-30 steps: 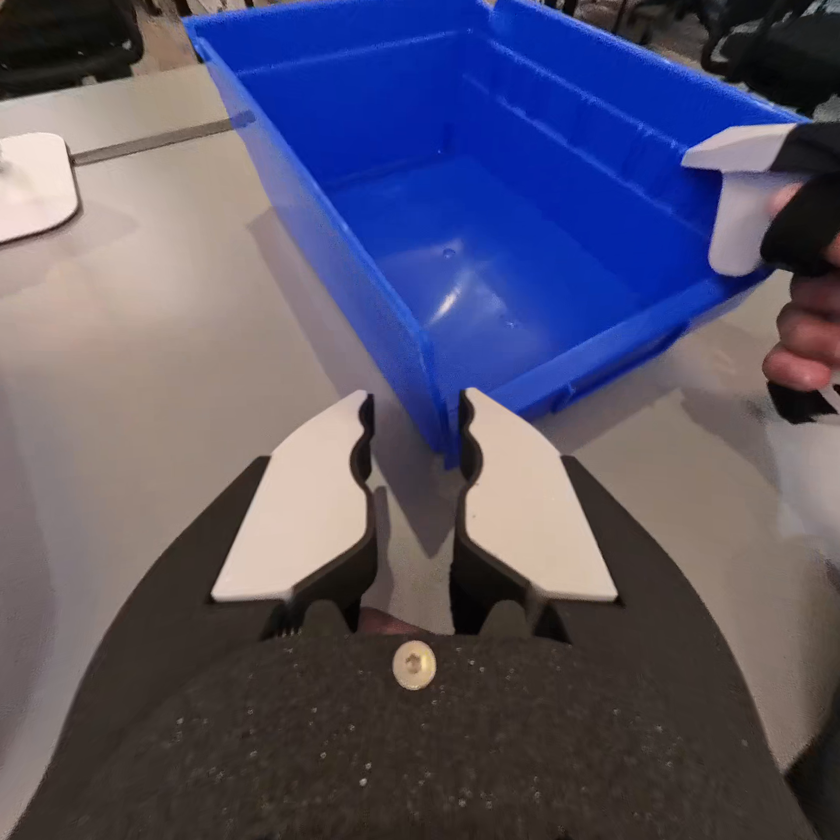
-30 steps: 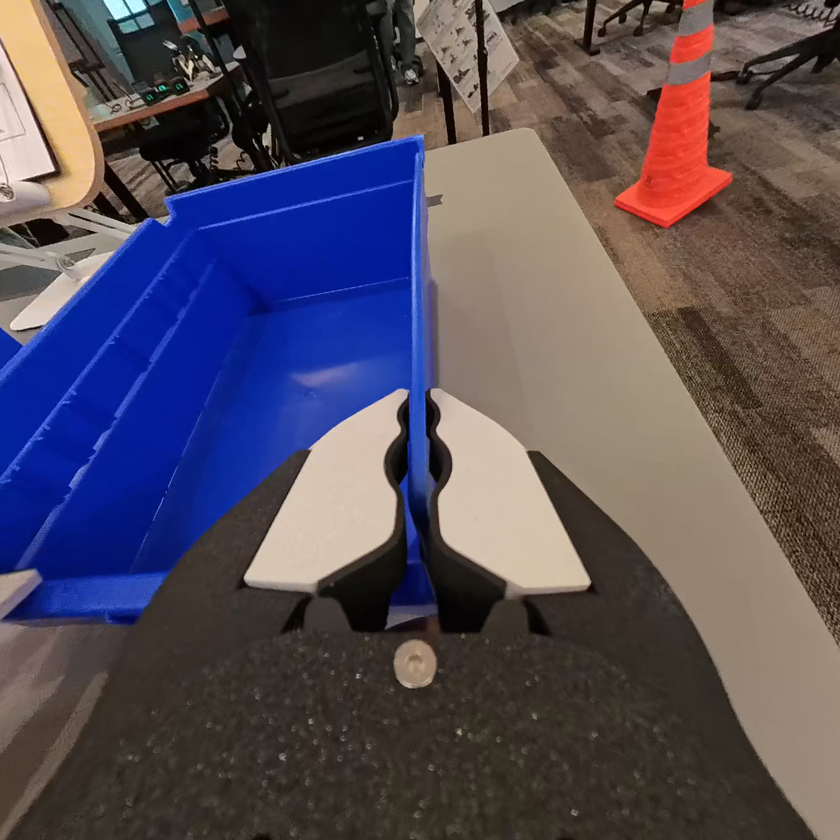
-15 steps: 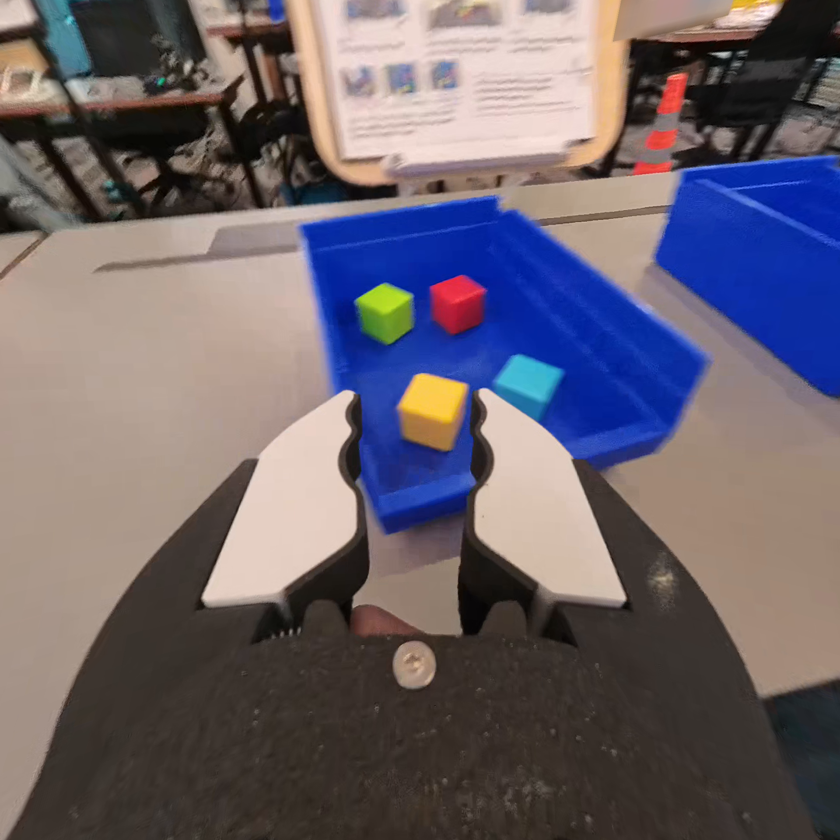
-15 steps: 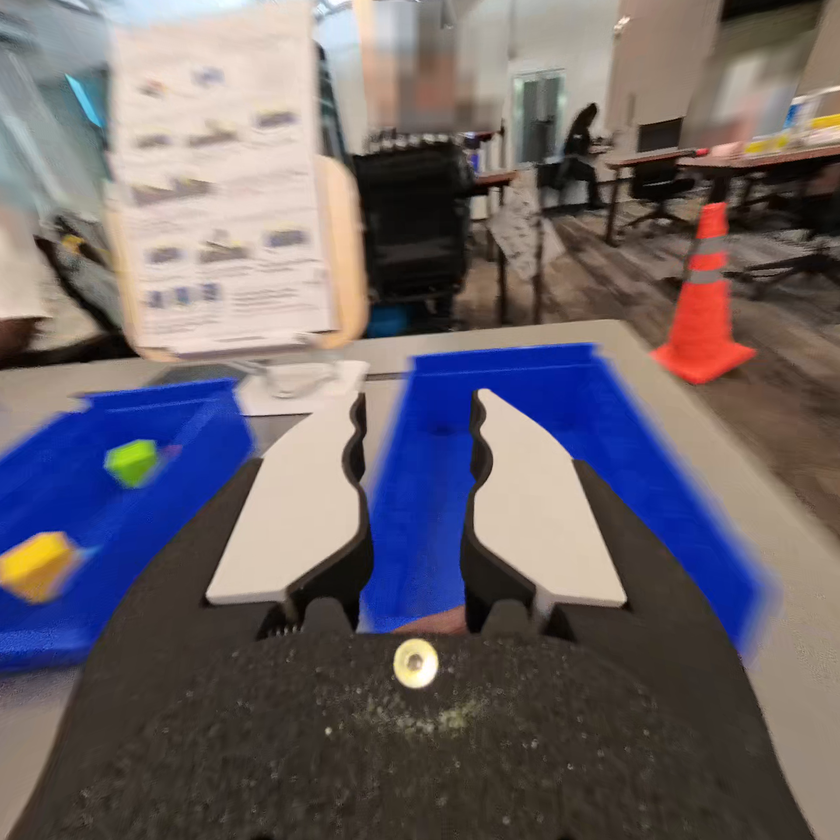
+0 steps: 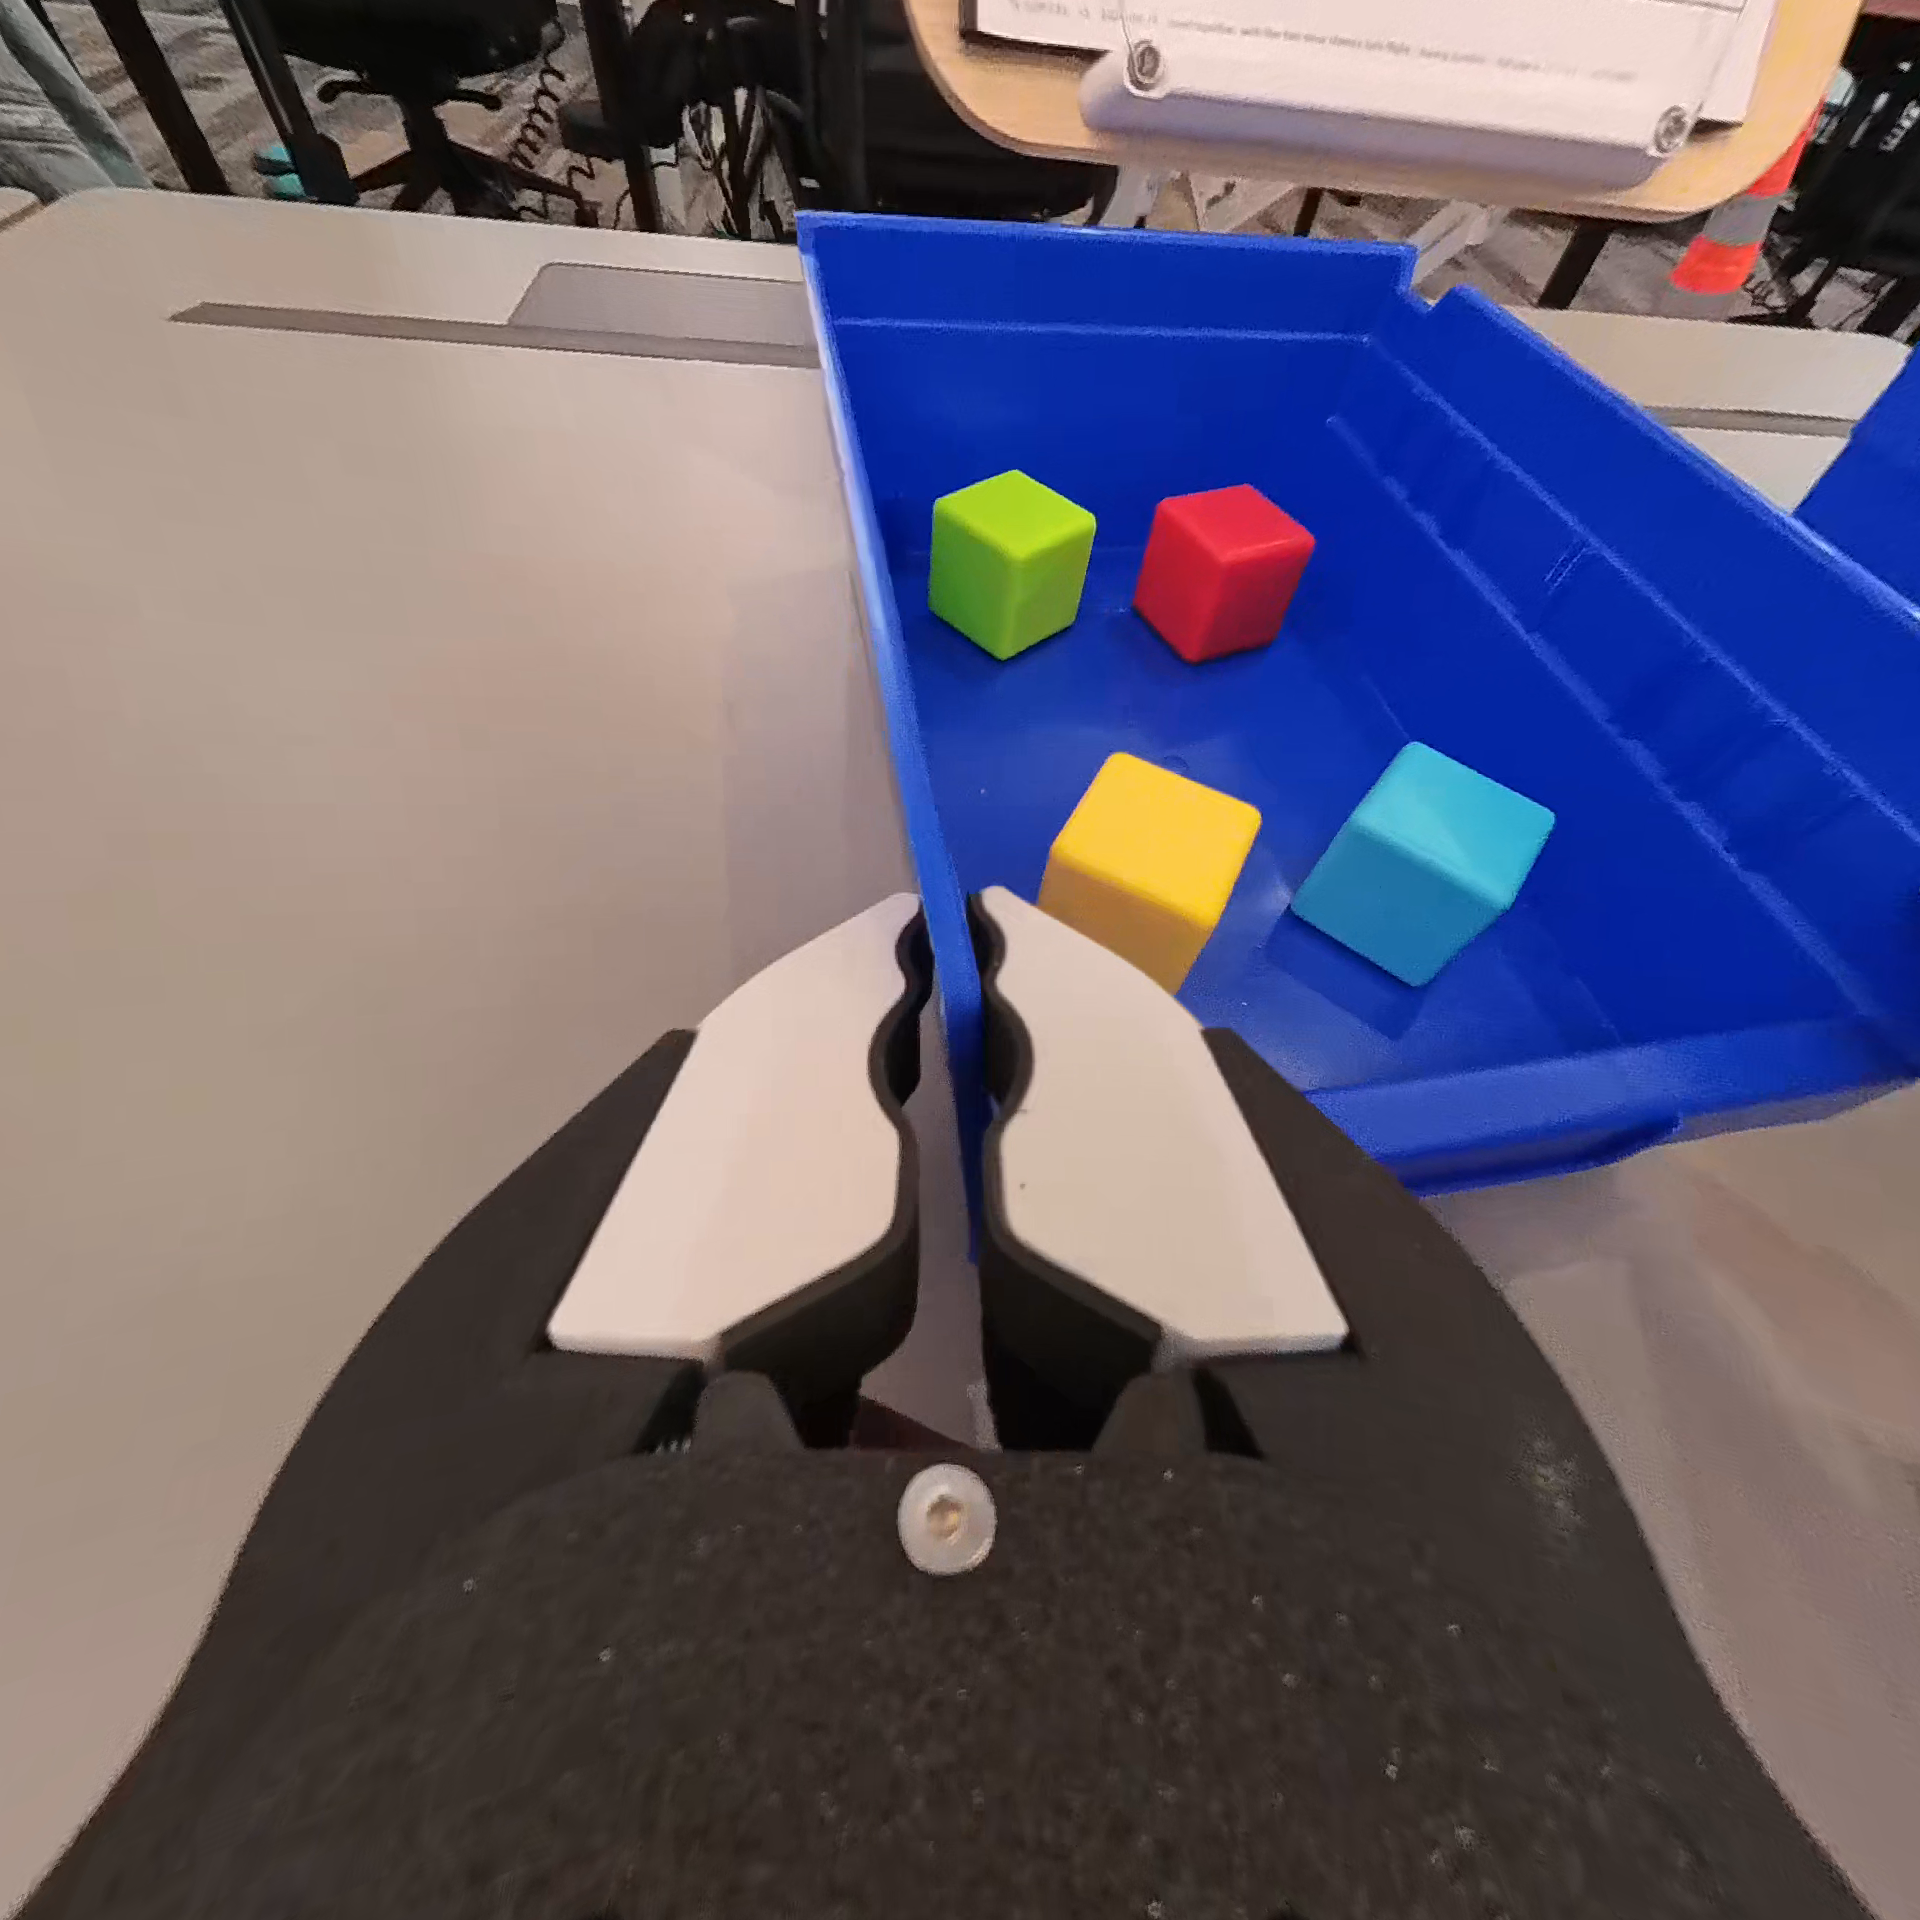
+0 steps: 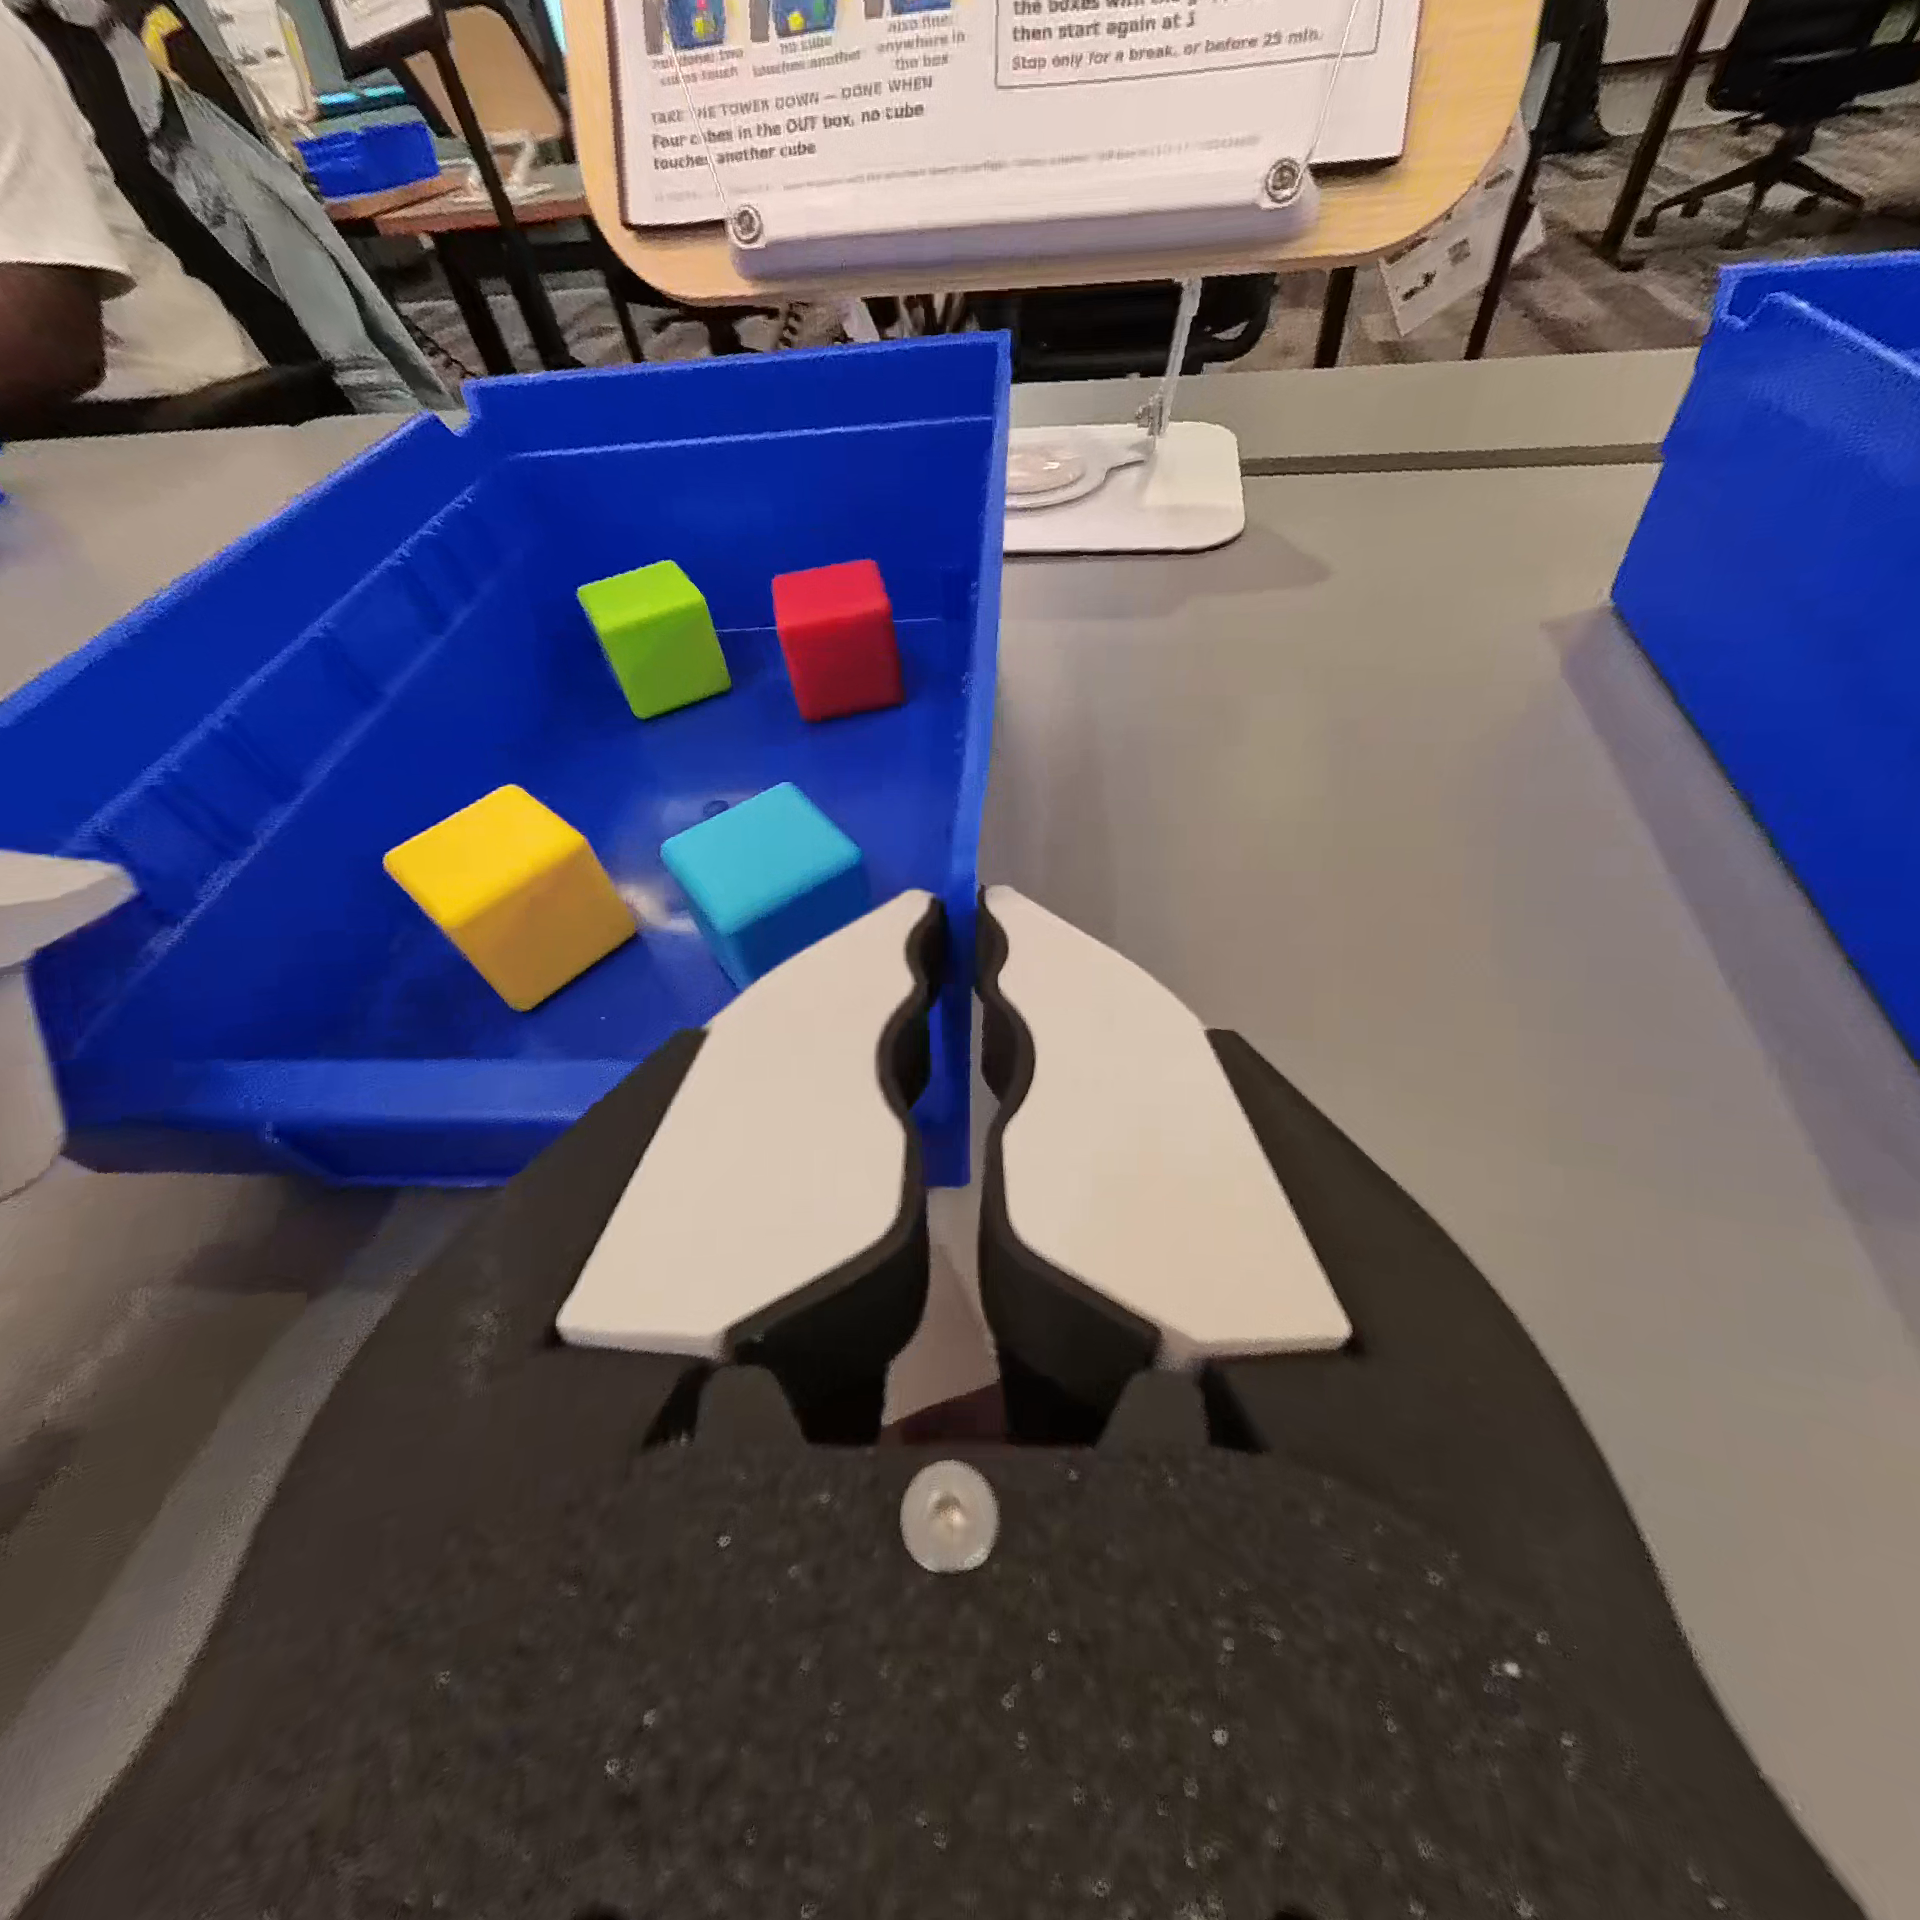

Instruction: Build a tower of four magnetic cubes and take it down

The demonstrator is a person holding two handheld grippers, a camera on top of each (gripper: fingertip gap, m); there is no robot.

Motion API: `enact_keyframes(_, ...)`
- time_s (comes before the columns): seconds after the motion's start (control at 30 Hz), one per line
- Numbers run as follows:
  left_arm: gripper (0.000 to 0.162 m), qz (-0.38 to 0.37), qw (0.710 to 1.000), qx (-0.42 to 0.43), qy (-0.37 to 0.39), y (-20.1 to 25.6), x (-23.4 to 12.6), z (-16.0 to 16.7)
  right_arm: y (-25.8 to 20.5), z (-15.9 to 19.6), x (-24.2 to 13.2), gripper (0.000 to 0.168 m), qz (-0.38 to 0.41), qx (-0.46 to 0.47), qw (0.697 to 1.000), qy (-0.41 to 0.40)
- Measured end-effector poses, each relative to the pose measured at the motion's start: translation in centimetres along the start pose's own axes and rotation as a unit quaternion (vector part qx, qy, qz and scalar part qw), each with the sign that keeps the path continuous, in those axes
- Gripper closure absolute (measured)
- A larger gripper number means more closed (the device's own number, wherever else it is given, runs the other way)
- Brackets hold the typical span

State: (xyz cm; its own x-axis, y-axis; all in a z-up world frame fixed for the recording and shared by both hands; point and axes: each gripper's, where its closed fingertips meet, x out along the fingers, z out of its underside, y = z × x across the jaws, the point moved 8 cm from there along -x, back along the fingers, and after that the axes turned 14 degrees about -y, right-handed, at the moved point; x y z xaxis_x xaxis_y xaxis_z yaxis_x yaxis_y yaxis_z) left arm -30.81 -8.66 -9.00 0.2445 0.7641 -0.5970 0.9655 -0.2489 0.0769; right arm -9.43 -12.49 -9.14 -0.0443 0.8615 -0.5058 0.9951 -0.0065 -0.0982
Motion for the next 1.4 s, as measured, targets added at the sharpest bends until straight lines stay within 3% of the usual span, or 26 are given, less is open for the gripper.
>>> enact_keyframes(0.23, 0.160, -0.023, 1.000, -0.010, -0.014, -2.8, -0.5, -0.5, -3.7, -0.7, -0.2, 0.164, 0.014, 0.019, 0.999, 0.022)
enact_keyframes(0.63, 0.160, -0.075, 0.996, 0.039, 0.015, -20.2, -3.0, -2.8, -20.8, -1.3, 3.5, 0.164, -0.036, 0.004, 0.999, 0.022)
enact_keyframes(0.77, 0.160, -0.083, 0.995, 0.052, 0.013, -23.9, -2.8, -2.9, -24.3, -1.0, 5.1, 0.164, -0.029, 0.003, 1.000, 0.008)
enact_keyframes(1.1, 0.159, -0.047, 0.999, 0.026, -0.006, -26.4, -1.0, -2.2, -25.4, -0.7, 6.1, 0.162, -0.043, -0.027, 0.999, 0.017)
enact_keyframes(1.2, 0.149, -0.072, 0.997, 0.021, 0.015, -26.5, -1.3, -2.0, -24.9, -0.8, 5.8, 0.159, -0.073, -0.039, 0.996, 0.015)
enact_keyframes(1.3, 0.131, -0.105, 0.994, -0.001, 0.025, -26.8, -2.9, -2.0, -23.2, -1.0, 4.0, 0.134, -0.100, -0.062, 0.992, 0.040)
enact_keyframes(1.4, 0.128, -0.128, 0.989, -0.042, 0.061, -26.0, -5.4, -2.7, -20.6, -1.1, 1.6, 0.132, -0.152, -0.095, 0.983, 0.051)
